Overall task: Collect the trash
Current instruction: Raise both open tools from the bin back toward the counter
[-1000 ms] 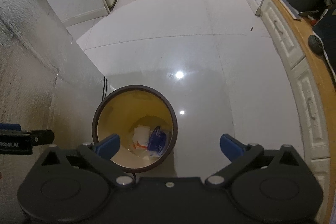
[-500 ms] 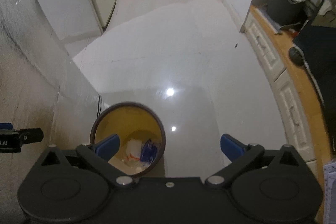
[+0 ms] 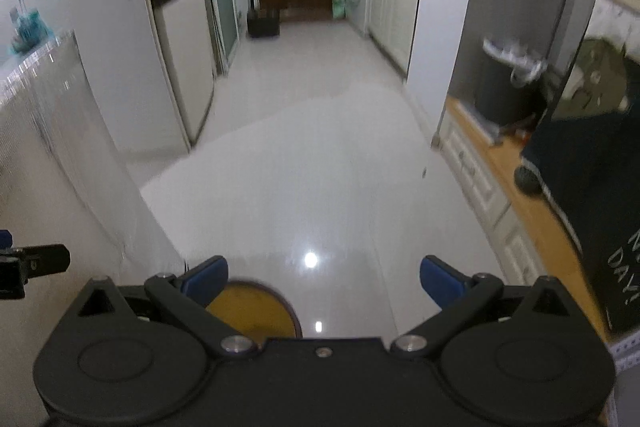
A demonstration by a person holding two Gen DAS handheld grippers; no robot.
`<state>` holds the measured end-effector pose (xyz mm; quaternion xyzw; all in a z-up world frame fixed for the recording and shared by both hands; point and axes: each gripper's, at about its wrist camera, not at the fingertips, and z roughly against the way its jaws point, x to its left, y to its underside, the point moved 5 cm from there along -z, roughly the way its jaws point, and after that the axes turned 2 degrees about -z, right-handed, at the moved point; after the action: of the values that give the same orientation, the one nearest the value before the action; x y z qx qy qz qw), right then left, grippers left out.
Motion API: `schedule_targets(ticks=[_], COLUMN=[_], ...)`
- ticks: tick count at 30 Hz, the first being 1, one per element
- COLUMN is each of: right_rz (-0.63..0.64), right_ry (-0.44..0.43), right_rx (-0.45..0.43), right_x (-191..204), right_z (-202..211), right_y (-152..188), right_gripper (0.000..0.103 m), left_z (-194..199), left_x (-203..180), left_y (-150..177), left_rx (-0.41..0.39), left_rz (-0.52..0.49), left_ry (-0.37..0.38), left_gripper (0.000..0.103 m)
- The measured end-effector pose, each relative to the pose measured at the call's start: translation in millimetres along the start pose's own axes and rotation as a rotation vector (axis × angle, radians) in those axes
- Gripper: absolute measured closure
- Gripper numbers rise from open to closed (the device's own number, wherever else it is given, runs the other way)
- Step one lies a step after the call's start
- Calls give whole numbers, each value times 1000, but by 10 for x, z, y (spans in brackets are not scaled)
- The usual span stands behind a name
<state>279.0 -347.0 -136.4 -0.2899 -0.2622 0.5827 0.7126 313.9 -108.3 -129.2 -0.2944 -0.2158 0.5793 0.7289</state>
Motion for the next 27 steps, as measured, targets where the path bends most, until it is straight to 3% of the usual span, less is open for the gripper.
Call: schedule_targets(ticks=[15,22,27], right_rz=[-48,-74,-67], right_ry=[-74,-174,-253], right_rx=[-369,-461,-490], right_x=[145,387,609], right_z=[912,1215,1386], right_y=[-481,-581,-601], right_gripper=[0,0,0], left_z=[1181,1823,2144], left_x=[42,294,558], left_y=[-425,-541,-571], left_rx=[-319,-422,-455], left_rz=[13,-14,-36], left_ry=[-35,-98,-136], left_gripper=[0,0,0])
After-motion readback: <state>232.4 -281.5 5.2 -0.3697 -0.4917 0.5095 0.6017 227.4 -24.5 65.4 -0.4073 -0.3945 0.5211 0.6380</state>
